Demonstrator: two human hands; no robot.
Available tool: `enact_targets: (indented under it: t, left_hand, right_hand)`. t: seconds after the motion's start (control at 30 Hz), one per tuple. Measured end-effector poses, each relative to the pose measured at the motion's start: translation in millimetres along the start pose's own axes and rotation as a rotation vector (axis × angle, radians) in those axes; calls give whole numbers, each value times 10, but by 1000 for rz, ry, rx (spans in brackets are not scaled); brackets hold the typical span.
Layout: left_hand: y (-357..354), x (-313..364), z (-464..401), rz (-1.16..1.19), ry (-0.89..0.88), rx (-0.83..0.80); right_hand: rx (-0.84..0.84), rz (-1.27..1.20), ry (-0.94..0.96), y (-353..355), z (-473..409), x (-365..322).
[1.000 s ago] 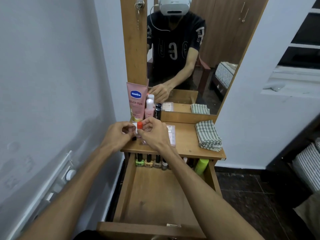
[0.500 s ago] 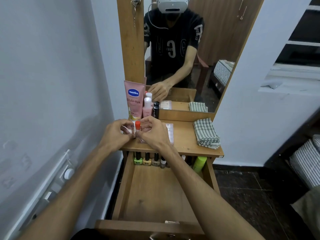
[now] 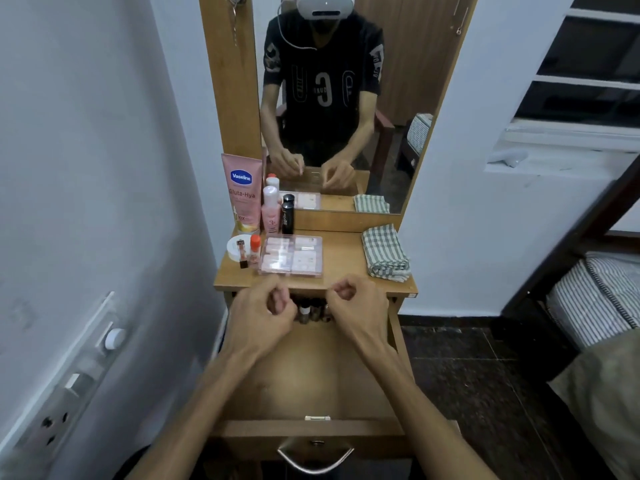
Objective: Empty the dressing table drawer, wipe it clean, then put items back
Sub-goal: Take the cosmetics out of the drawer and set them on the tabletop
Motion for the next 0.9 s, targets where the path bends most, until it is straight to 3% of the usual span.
enact_targets:
  t: [0.17, 0.4, 0.57, 0.9]
  left_hand:
    - [-544, 28, 271, -234, 9, -367]
    - [-886, 216, 472, -308, -4, -632]
    - [-904, 120, 751, -286, 162, -935]
    - [-842, 103, 806, -359, 272, -1122]
  right_hand:
    - [57, 280, -239, 351, 21, 545]
    - [148, 267, -321, 480, -5, 685]
    - [148, 275, -284, 340, 49, 727]
    - [210, 288, -333, 243, 23, 683]
Point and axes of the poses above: each hand's wrist, its own z-axis away from the middle knuckle, its own y-axis out of the back of the hand, x = y × z, the point moved 3 cm from there along -z, towards the middle knuckle, and after that the axes turned 13 degrees about x, right-handed, at the moved point
